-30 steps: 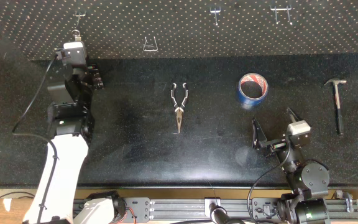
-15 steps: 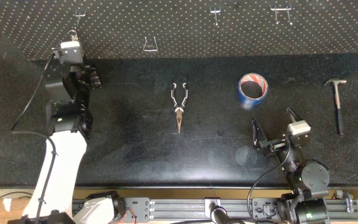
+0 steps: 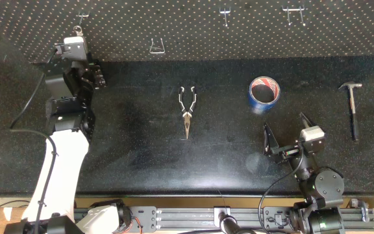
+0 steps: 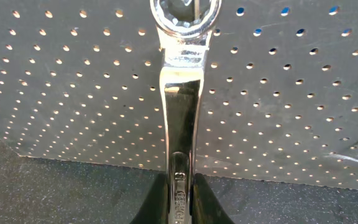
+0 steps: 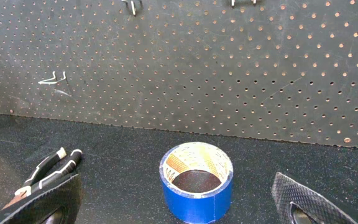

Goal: Place Tools Onto Pegboard

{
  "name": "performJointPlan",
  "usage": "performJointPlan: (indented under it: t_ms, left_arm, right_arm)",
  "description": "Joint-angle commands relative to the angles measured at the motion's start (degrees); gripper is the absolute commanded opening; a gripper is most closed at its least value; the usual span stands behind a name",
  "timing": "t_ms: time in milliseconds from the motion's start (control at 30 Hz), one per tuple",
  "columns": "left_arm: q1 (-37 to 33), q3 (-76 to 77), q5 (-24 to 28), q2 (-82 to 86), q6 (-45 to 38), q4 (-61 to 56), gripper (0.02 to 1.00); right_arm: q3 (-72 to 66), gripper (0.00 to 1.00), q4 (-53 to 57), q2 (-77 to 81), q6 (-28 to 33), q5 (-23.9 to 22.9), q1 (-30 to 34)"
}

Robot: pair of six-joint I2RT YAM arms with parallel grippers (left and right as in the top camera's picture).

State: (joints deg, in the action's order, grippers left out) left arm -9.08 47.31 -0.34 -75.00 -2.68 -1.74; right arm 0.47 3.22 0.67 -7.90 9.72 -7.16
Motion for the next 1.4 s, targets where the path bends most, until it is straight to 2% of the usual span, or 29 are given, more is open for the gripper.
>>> performJointPlan:
  t_ms: [33,633,767,833,900,933,967,1000,1133,1400]
  left_arm:
    - [-0.24,1.9,1.22,-1.36,0.74,-0.66,0.027]
    - [-0.28,4.31,1.18,-6.84,0.74,-4.55,0.036]
    - [-0.28,4.52,1.2,-7.76,0.74,-5.2,0.191]
    - [-0.28,4.52,1.22,-7.98,0.76,-5.4,0.205]
    - [-0.28,4.52,1.2,-7.98,0.74,-5.6,0.439]
    - [-0.28,4.52,1.2,-7.98,0.74,-5.57,0.632]
    - [-0.28,4.52,1.2,-7.8,0.74,-5.38,0.919]
    - [-0.28,4.52,1.18,-7.41,0.74,-5.01,0.996]
    - [-0.28,4.52,0.98,-2.75,0.74,-0.09,0.996]
    - [-0.28,4.52,0.76,10.27,0.74,22.29,0.996]
  right_arm:
    - [-0.22,0.998,0.22,-0.61,-0.44,-0.28,-0.26]
    - [-0.22,1.0,0.22,-0.61,-0.44,-0.28,-0.26]
    - [-0.22,0.998,0.22,-0.61,-0.44,-0.28,-0.26]
    - [-0.22,0.998,0.22,-0.61,-0.44,-0.26,-0.26]
    - [-0.22,0.998,0.22,-0.61,-0.44,-0.26,-0.26]
    - [-0.22,0.998,0.2,-0.61,-0.44,-0.28,-0.26]
    - [-0.22,0.998,0.22,-0.61,-0.44,-0.26,-0.26]
    - [-0.22,0.998,0.22,-0.61,-0.44,-0.28,-0.26]
    - [-0.22,0.998,0.22,-0.61,-0.44,-0.26,-0.26]
    - [-0.22,0.998,0.22,-0.61,-0.44,-0.28,-0.26]
